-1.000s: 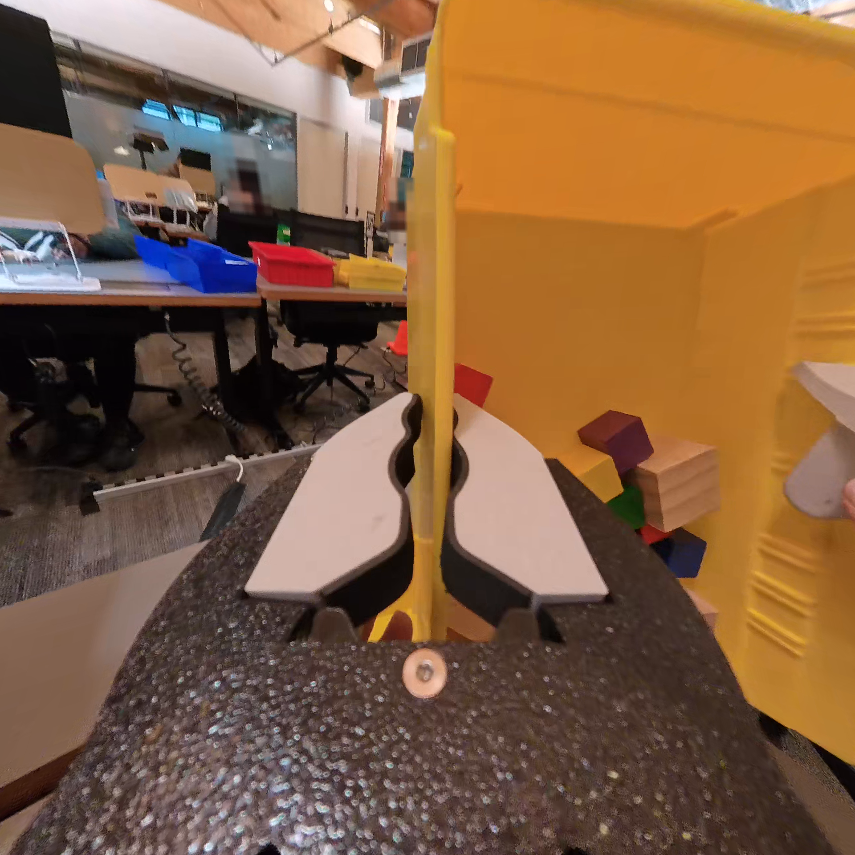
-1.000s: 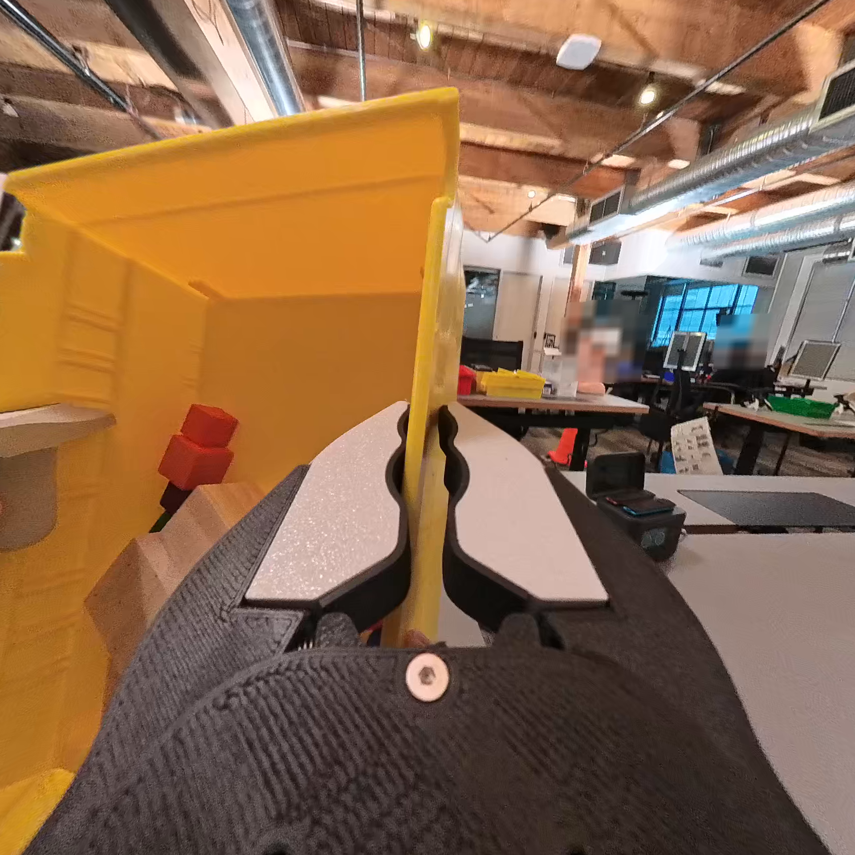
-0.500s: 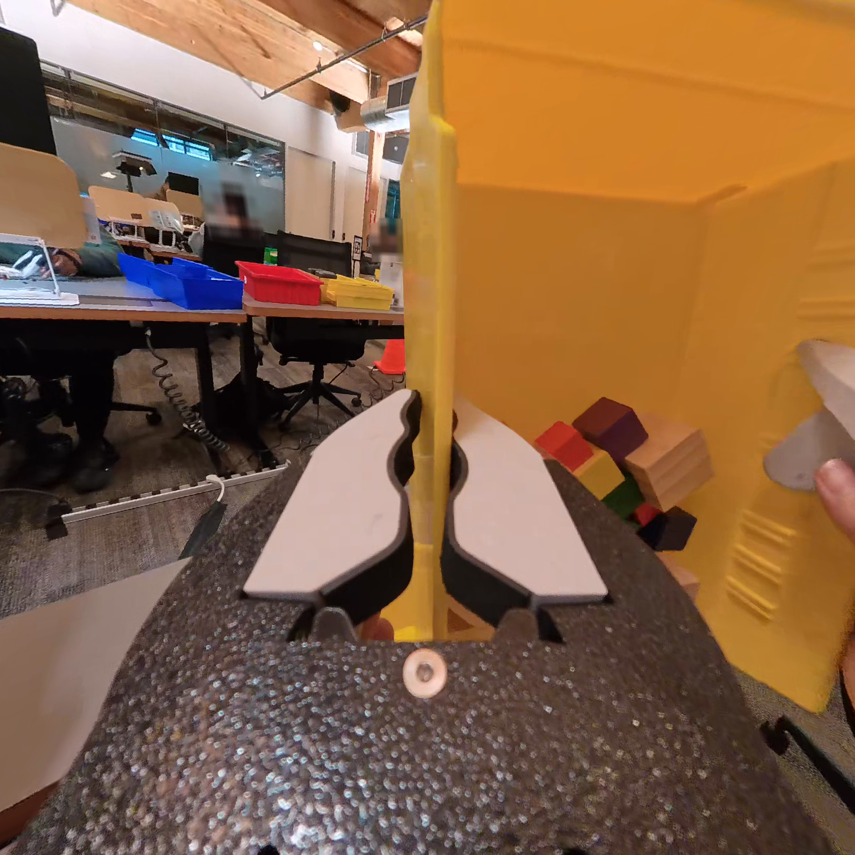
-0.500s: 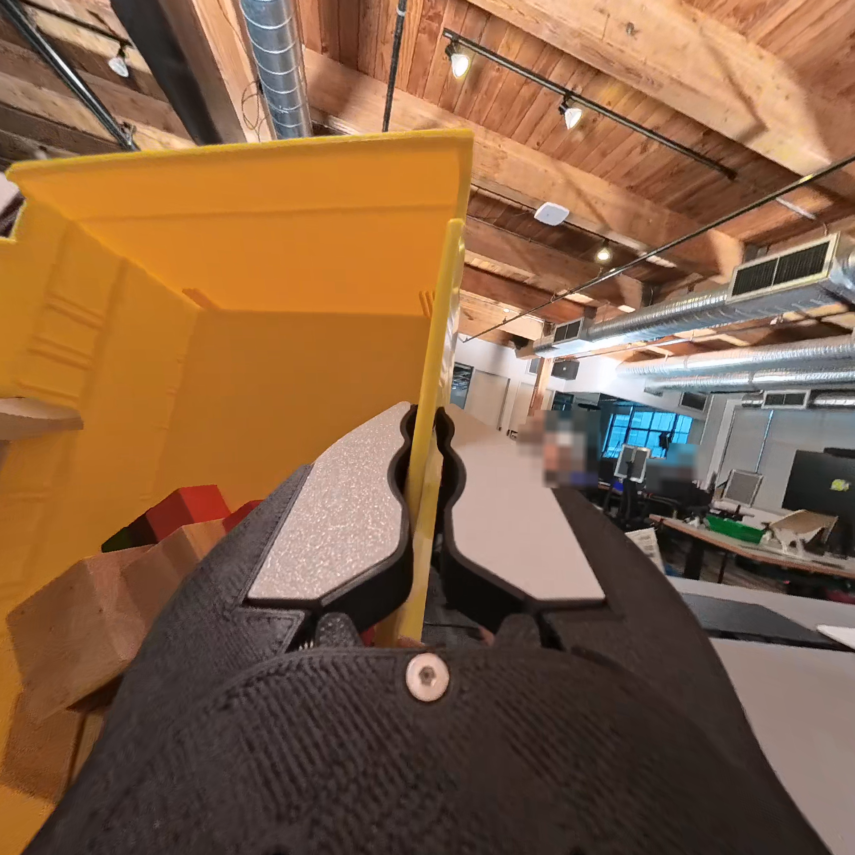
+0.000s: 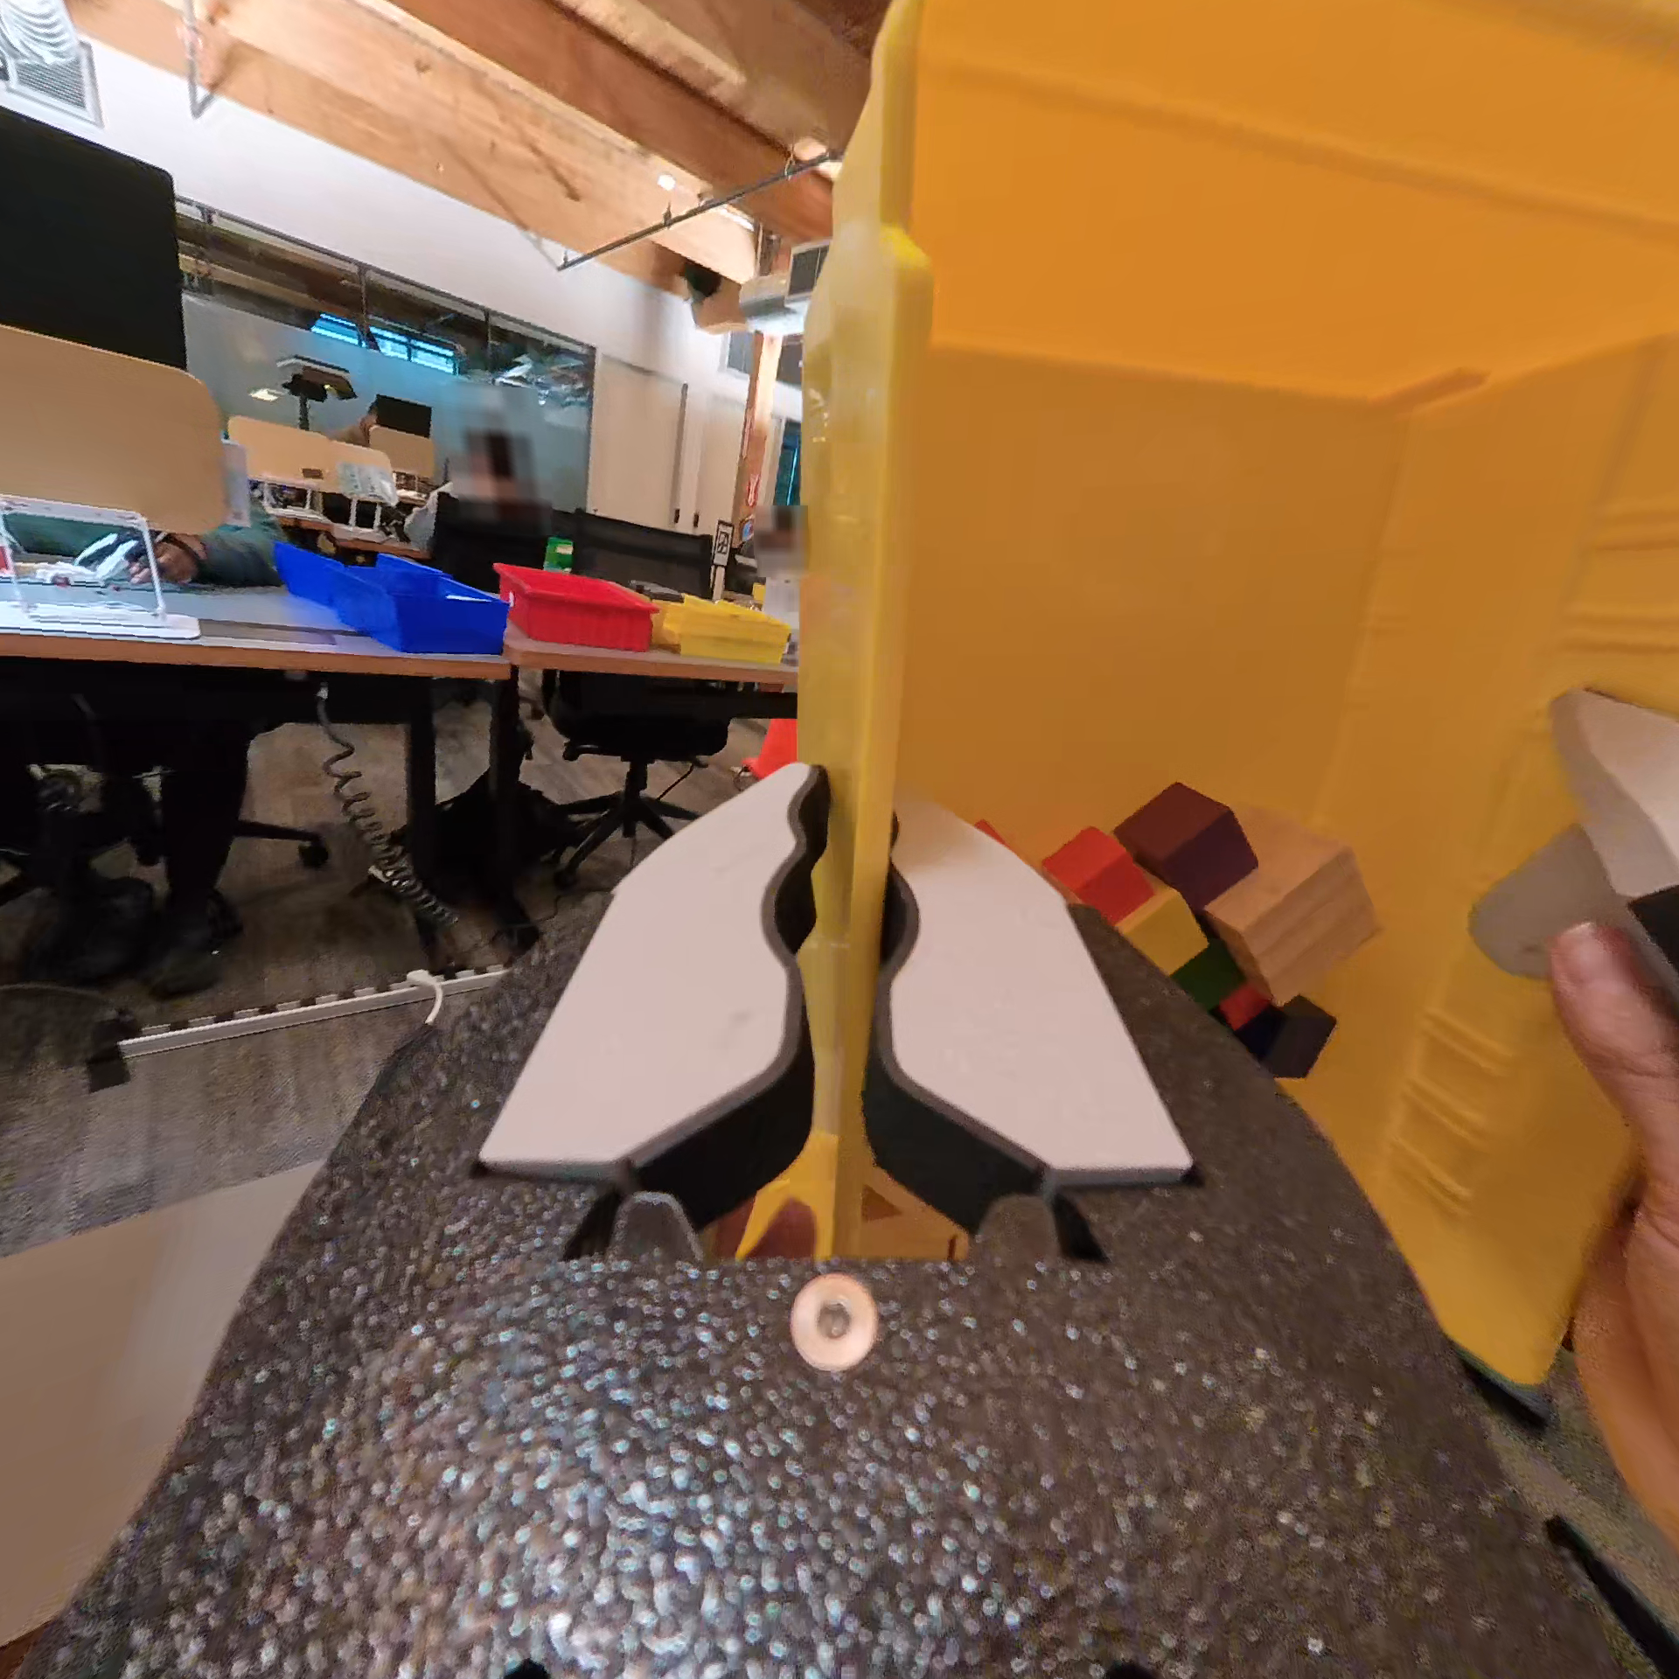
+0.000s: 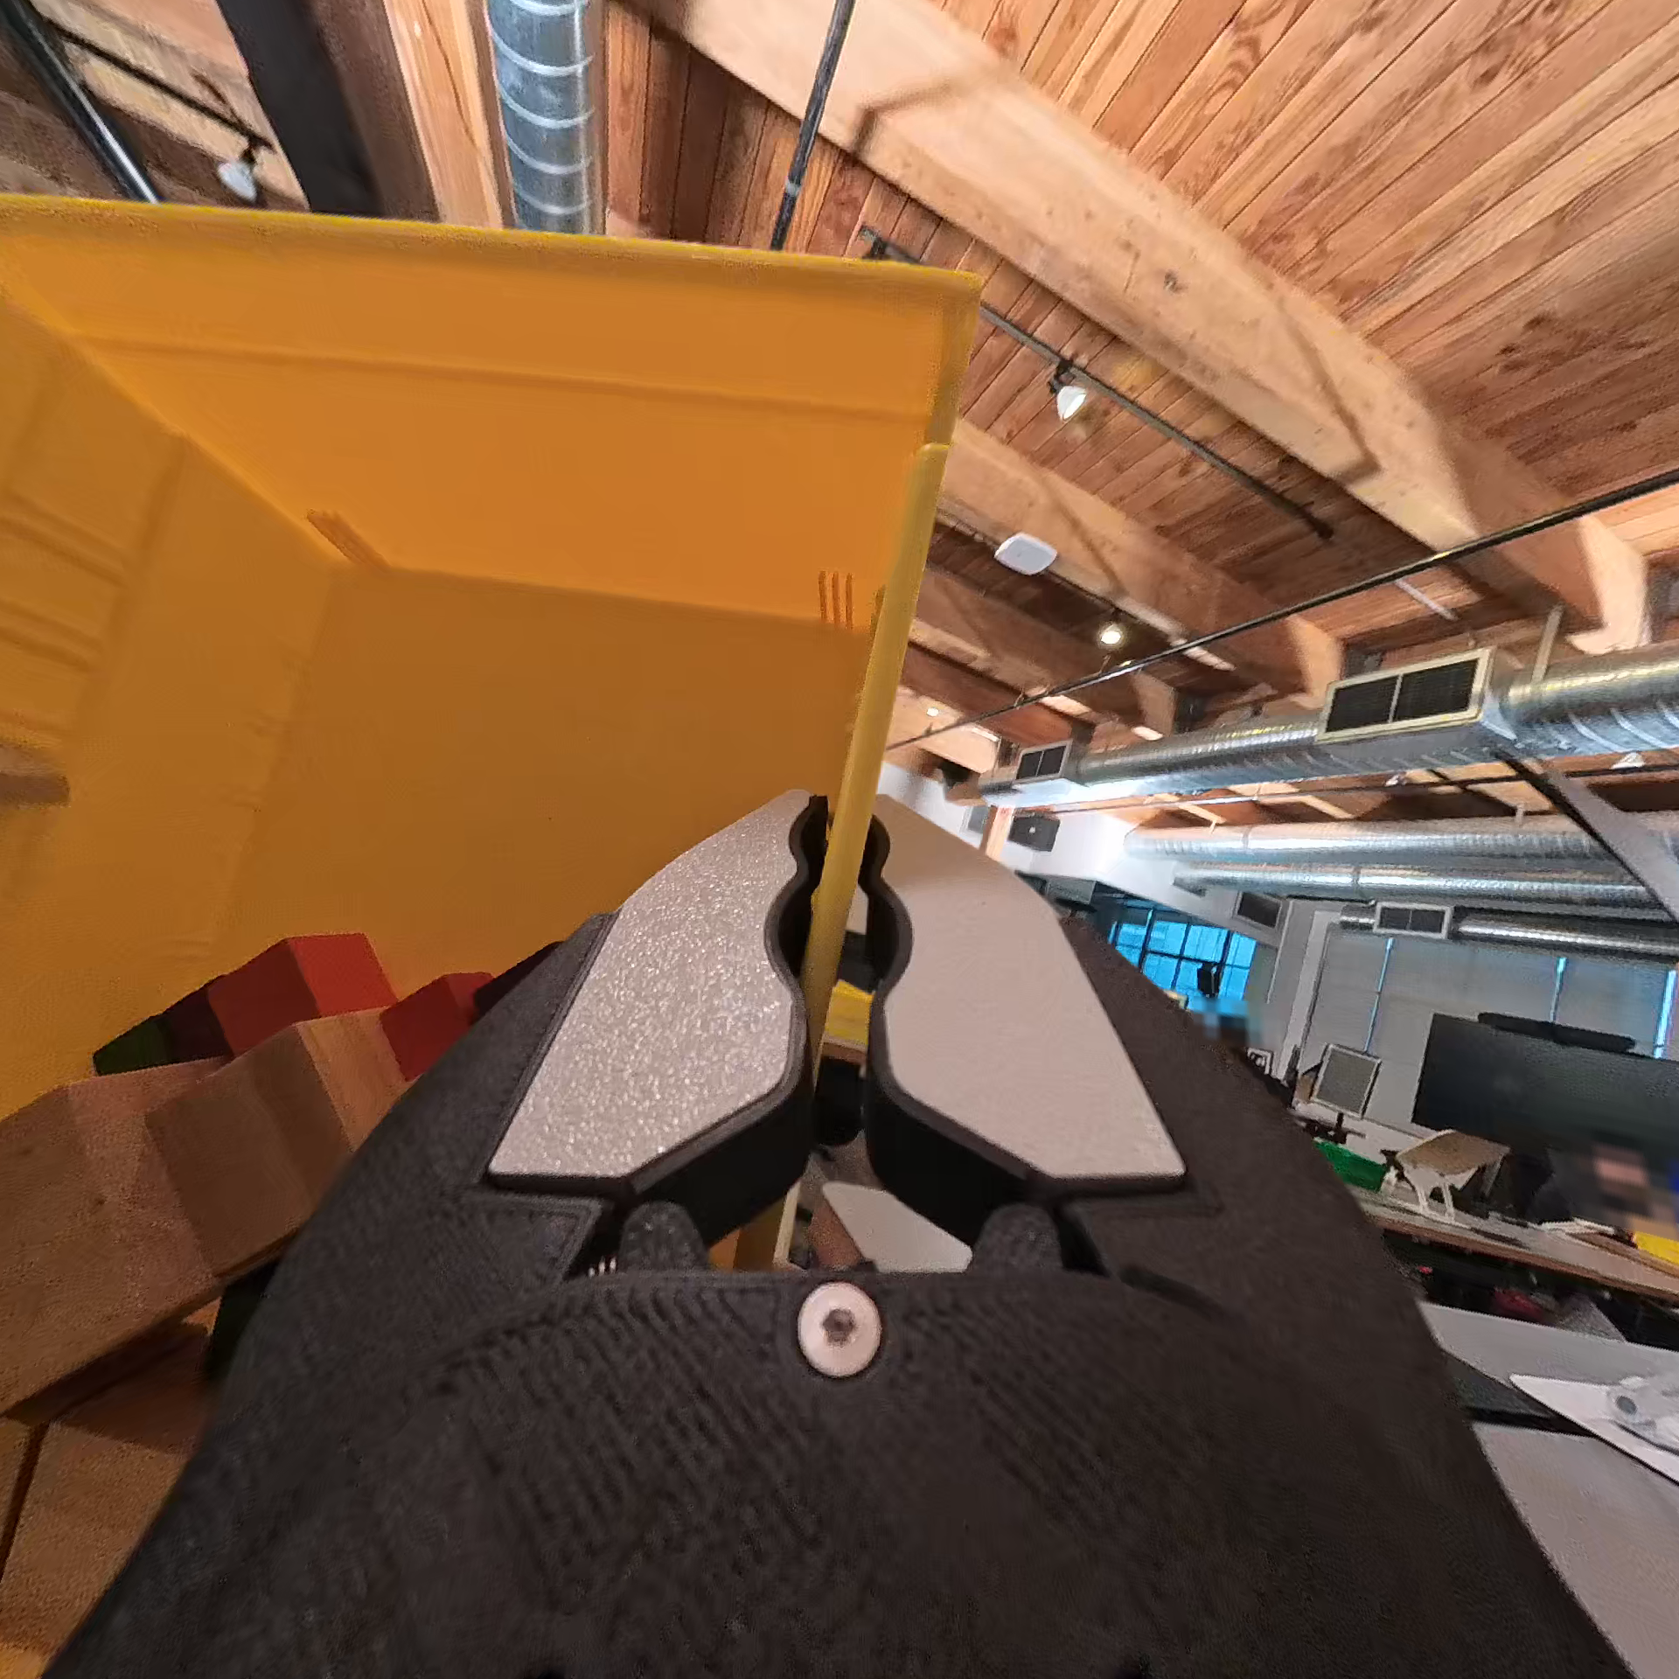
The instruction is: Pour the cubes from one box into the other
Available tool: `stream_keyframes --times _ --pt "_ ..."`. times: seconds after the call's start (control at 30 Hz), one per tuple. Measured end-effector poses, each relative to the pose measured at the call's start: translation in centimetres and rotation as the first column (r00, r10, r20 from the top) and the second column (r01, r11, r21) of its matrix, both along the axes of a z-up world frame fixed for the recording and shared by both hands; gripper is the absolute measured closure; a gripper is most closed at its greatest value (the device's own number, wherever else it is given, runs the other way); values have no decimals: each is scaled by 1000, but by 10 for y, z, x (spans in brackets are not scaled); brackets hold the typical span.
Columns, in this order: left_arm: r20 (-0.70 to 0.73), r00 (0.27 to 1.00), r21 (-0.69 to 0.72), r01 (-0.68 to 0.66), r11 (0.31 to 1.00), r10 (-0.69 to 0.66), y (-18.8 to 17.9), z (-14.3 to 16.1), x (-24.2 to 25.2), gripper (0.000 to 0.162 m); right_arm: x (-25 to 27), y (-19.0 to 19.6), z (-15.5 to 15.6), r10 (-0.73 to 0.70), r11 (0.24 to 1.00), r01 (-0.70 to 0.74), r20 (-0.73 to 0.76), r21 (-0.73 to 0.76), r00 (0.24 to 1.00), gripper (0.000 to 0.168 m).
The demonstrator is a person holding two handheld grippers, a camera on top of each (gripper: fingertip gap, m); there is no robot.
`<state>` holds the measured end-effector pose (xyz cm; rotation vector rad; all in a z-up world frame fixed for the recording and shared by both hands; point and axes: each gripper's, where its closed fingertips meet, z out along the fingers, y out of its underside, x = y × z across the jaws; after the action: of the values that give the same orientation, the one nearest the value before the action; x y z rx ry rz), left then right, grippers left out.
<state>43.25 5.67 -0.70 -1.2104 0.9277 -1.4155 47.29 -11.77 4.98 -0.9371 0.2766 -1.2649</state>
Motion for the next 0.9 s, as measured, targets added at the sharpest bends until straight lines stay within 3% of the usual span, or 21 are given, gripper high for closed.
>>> stream_keyframes --times 0.23,0.43,0.9 --pt "62 998 -20 25 999 -24 -5 7 0 153 0 -6 -3 -15 998 10 73 66 997 162" --pt "55 998 -50 35 998 -32 -5 -4 4 153 4 -4 -4 -88 996 89 114 -4 990 161" --pt "61 998 -108 24 994 -17 2 -9 7 152 9 8 -3 -91 995 97 152 -34 984 161"
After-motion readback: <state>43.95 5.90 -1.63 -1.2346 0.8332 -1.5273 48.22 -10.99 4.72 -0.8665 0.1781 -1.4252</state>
